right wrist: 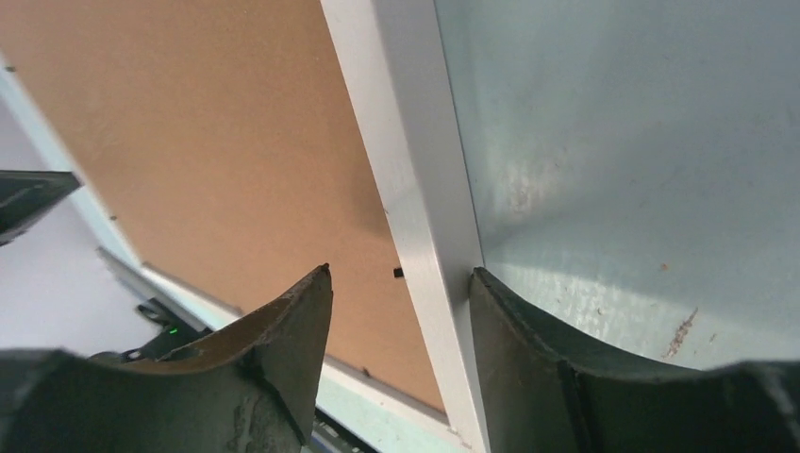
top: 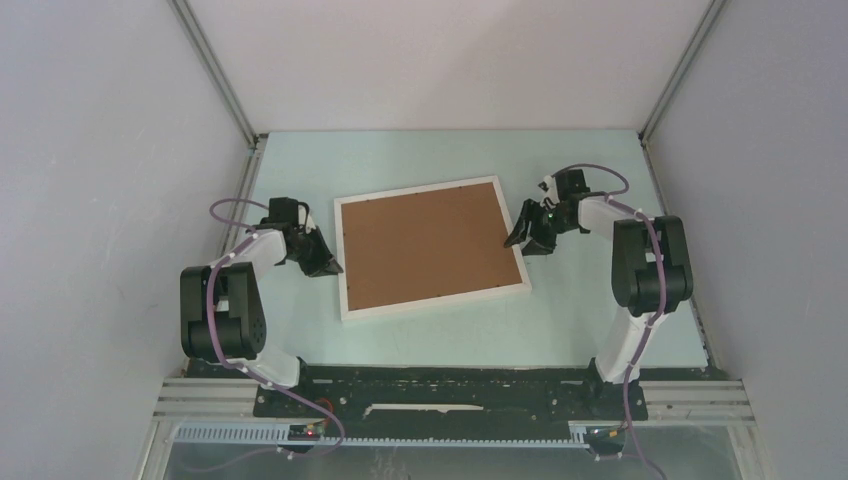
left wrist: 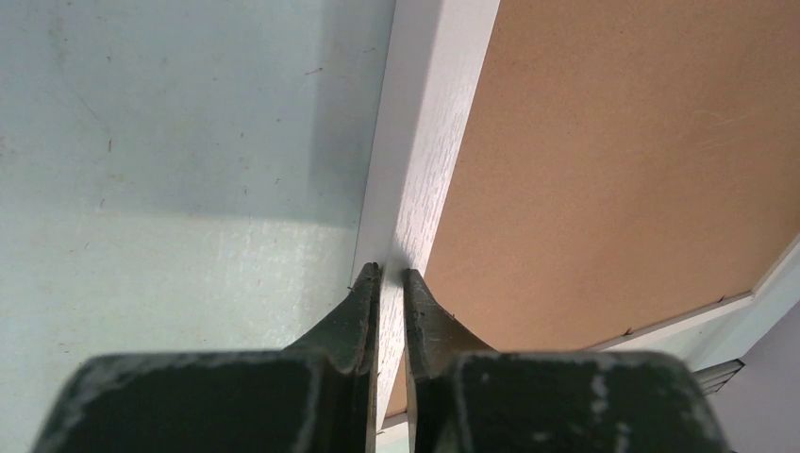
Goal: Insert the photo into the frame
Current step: Install the photo frame at the center of the board.
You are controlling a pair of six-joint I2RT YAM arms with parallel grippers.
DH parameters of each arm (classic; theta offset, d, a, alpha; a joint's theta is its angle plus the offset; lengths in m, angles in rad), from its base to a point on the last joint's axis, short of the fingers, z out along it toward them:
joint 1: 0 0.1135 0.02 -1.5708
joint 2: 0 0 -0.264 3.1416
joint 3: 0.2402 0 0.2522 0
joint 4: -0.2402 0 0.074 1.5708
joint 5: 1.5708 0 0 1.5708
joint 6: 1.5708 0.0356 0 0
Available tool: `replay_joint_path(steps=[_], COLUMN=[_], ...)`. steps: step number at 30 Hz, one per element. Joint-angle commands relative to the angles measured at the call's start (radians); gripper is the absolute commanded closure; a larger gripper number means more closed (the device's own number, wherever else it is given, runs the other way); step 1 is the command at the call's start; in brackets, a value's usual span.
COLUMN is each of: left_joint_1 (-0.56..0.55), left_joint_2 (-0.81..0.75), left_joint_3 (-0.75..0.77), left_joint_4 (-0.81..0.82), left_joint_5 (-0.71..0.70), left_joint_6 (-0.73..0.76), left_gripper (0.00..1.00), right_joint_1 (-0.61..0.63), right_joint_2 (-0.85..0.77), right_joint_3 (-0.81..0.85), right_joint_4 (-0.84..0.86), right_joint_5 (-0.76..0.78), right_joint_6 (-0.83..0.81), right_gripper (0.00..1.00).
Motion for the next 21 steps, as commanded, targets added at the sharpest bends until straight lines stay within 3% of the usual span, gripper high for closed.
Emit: replay_joint_path(steps=[1, 10, 21], left_joint_1=[-0.027, -0.026, -0.026], left_joint_2=[-0.024, -0.019, -0.017], left_joint_3=[-0.005, -0.003, -0.003], left_joint_4=[0.02, 0.02, 0.02], left_joint_5=[0.062, 0.061, 0.059], left_joint_6=[0.003, 0.003, 0.004], left_gripper=[0.94, 0.95, 0.95], right_joint_1=[-0.049, -0.063, -0.081], right_joint_2=[-0.021, 0.026, 0.059], right_joint_3=[-0.026, -0.043, -0.042], right_joint_4=[-0.029, 0.002, 0.052], right_joint_5=[-0.227, -0.225, -0.252], right_joint_6=[0.052, 0.025, 0.059], right_gripper=[0.4, 0.55, 0.61])
